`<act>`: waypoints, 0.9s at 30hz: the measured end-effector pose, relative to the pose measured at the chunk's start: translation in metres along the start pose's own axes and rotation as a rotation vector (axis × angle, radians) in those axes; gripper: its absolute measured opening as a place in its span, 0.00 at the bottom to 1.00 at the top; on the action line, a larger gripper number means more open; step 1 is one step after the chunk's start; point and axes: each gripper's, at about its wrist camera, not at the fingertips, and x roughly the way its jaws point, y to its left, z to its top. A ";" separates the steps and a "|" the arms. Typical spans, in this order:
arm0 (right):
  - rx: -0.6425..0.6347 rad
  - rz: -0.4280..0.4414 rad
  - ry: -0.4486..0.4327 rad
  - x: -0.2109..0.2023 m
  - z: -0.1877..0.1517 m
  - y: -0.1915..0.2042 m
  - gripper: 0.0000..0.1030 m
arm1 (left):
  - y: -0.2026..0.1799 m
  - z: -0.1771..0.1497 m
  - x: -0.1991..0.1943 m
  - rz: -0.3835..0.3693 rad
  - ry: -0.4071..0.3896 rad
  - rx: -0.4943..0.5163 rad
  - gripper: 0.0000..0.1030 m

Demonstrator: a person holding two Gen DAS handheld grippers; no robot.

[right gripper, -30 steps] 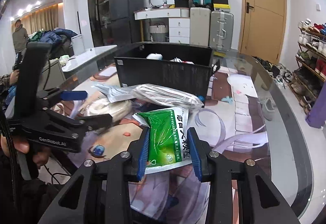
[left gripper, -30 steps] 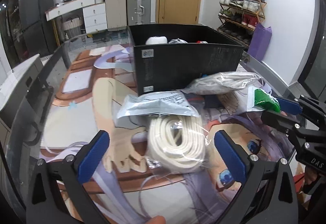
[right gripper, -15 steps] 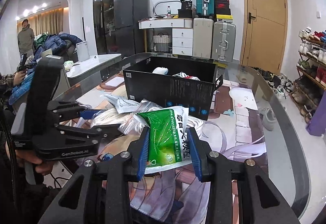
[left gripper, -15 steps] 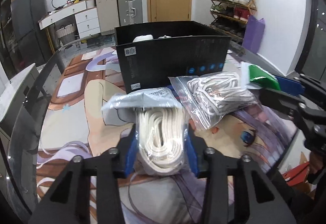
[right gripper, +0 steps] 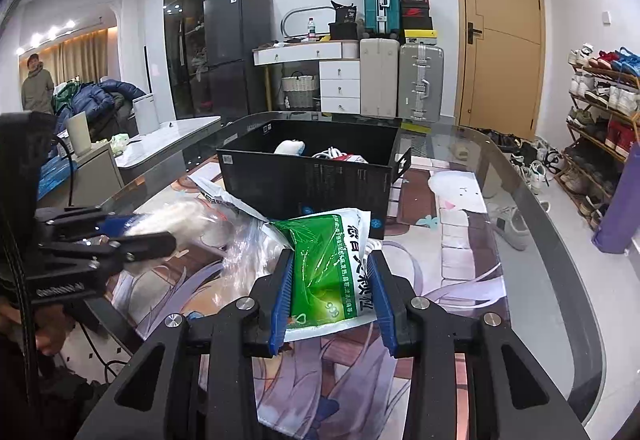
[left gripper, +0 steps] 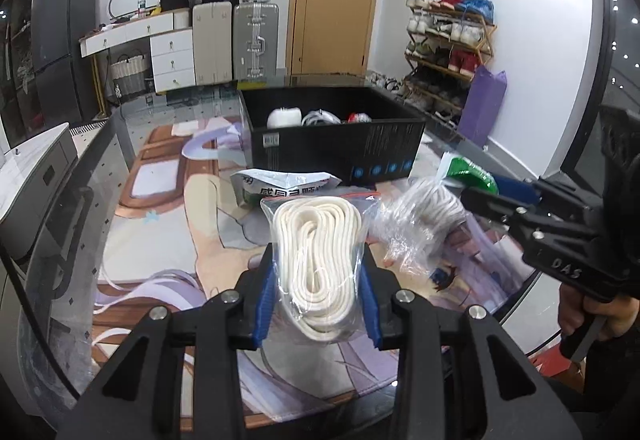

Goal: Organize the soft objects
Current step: 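Carry the green pack and bagged rope over the black box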

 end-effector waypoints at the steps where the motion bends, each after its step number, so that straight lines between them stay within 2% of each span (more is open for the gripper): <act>1: 0.002 -0.002 -0.001 0.000 0.000 0.000 0.35 | 0.000 0.002 -0.003 0.000 -0.008 0.001 0.34; 11: 0.021 -0.011 -0.024 -0.005 0.012 -0.001 0.35 | 0.001 0.020 -0.021 0.002 -0.081 -0.009 0.34; 27: 0.012 -0.025 -0.055 0.009 0.059 -0.007 0.35 | 0.012 0.067 0.010 0.034 -0.121 -0.017 0.34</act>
